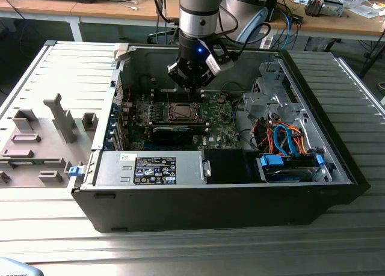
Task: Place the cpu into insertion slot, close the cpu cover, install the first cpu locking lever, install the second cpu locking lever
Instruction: 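Install the first cpu locking lever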
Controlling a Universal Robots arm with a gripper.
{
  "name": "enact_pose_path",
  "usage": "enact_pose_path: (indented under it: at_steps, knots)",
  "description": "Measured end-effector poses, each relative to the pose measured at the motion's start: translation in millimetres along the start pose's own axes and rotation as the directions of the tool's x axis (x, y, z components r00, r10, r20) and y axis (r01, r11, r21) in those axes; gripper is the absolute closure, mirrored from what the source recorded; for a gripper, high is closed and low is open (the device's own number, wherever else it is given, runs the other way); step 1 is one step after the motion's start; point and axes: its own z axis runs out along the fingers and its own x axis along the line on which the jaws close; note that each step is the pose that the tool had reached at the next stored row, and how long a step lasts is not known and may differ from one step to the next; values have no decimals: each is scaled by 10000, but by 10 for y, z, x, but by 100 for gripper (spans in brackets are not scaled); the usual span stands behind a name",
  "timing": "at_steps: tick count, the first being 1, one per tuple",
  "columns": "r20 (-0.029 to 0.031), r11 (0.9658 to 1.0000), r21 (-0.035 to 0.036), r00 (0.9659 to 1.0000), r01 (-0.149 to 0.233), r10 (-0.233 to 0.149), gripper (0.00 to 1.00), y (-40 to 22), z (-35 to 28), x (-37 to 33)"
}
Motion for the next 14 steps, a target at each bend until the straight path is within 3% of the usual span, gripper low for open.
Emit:
enact_pose_path:
  at_steps: [14]
  knots:
    - [-1,10000,1,10000,-19,19,89,49,-4,12]
